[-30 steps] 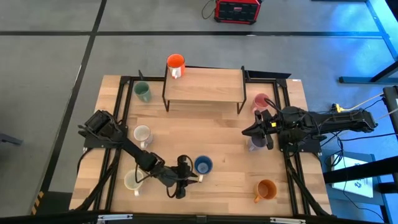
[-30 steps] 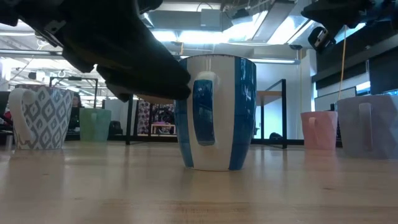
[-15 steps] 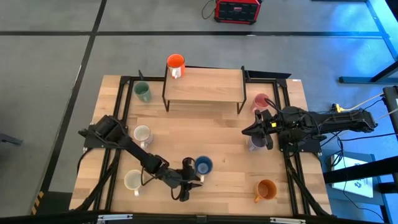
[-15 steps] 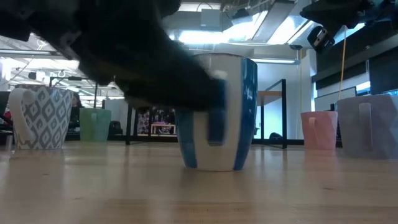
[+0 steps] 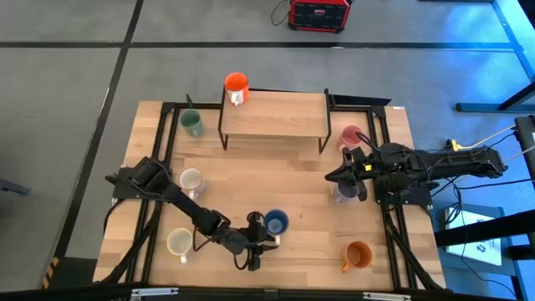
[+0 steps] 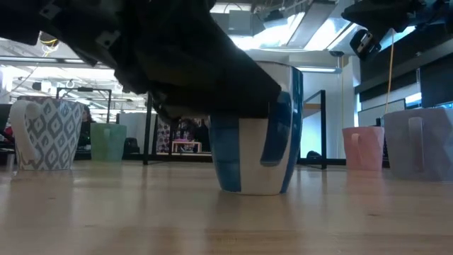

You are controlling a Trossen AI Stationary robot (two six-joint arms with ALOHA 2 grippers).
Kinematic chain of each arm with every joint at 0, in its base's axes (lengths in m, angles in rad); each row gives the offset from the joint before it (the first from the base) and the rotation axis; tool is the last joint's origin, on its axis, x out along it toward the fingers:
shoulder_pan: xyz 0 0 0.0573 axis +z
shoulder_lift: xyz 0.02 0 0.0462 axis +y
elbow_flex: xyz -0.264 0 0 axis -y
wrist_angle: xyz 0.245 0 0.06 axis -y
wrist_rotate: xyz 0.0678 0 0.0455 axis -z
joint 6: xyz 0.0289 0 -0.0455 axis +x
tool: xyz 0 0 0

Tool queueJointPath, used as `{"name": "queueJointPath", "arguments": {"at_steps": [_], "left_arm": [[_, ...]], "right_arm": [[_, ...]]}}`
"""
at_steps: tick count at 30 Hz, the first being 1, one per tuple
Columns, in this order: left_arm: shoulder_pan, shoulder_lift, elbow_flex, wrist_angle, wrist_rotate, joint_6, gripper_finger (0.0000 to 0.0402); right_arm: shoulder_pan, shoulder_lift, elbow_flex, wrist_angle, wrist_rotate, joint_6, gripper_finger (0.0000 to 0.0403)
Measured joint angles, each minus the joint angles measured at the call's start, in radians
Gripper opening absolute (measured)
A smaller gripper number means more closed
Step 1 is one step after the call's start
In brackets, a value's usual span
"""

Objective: Place coffee mugs
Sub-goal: Put the blue mug on the shelf

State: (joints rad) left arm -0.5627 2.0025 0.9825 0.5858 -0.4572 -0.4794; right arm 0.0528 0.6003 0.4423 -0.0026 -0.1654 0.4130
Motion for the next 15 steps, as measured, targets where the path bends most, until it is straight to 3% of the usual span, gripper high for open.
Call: {"name": "queueJointPath", "arguments": {"at_steps": [5,10,15], "left_arm": [[-0.003,0.026,0.005,0.013,-0.036,-0.013,0.0101],[-0.002,0.029,0.005,0.010,-0.176,-0.014,0.0101],[-0.003,0.028,0.005,0.008,-0.215,-0.020,0.0101]], "right_arm": [[0.000,0.000,0.000,0.000,0.017,0.000,0.0007],[0.000,0.001,0.000,0.000,0.027,0.000,0.0007],[0.000,0.001,0.000,0.000,0.026,0.000,0.0007]]}}
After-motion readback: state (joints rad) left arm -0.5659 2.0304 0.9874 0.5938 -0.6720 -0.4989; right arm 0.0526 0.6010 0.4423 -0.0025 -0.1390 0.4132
